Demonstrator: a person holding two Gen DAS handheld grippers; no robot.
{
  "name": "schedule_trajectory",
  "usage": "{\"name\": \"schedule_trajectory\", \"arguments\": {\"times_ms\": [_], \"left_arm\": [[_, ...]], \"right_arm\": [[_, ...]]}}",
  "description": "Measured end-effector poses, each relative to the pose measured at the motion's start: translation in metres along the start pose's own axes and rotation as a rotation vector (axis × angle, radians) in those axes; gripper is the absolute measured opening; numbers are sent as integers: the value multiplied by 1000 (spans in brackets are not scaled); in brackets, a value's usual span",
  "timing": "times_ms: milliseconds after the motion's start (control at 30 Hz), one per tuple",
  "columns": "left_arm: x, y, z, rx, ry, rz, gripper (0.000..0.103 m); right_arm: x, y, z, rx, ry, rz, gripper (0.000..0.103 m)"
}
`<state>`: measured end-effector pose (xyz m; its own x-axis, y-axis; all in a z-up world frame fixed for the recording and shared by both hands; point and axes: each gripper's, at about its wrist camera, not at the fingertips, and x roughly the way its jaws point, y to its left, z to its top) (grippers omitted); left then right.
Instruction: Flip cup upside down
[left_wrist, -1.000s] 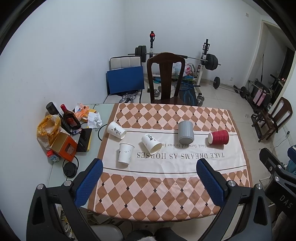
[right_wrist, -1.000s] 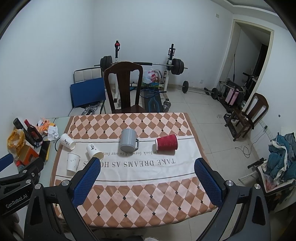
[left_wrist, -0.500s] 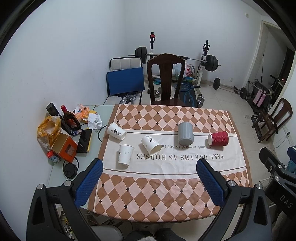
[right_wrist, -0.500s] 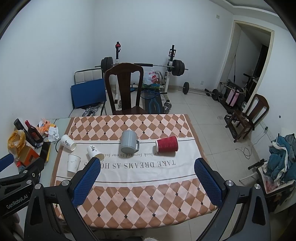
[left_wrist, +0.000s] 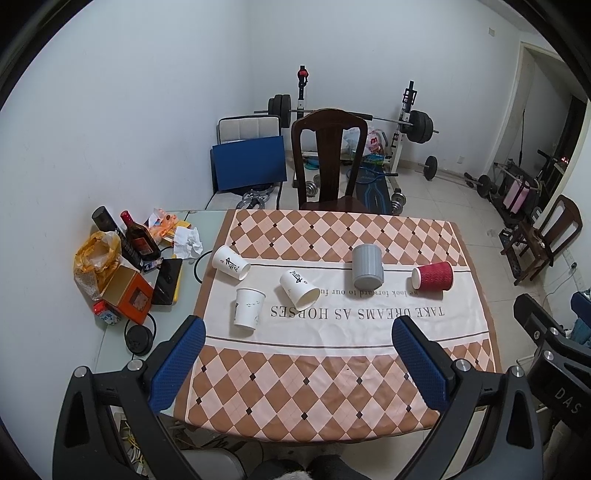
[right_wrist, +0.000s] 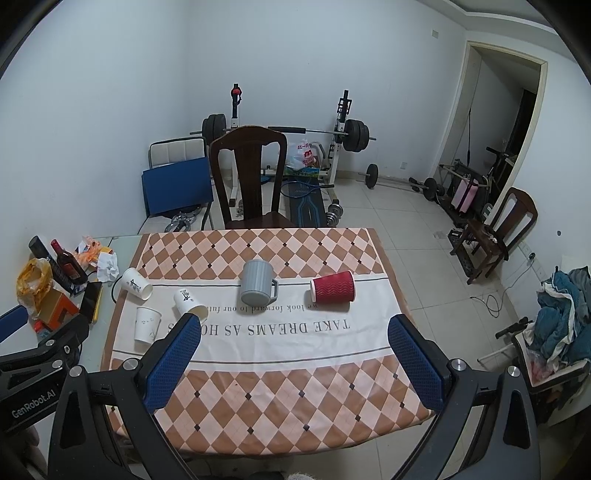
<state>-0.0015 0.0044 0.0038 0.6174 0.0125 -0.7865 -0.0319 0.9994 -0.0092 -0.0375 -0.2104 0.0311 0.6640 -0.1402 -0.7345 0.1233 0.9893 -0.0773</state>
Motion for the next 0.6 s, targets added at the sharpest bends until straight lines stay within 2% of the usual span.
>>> {"name": "schedule_trajectory", "arguments": {"times_ms": [600], "left_arm": [[1, 0, 2, -9, 4, 1, 103]], "right_arm": [[0, 1, 0, 4, 0, 2, 102]]}}
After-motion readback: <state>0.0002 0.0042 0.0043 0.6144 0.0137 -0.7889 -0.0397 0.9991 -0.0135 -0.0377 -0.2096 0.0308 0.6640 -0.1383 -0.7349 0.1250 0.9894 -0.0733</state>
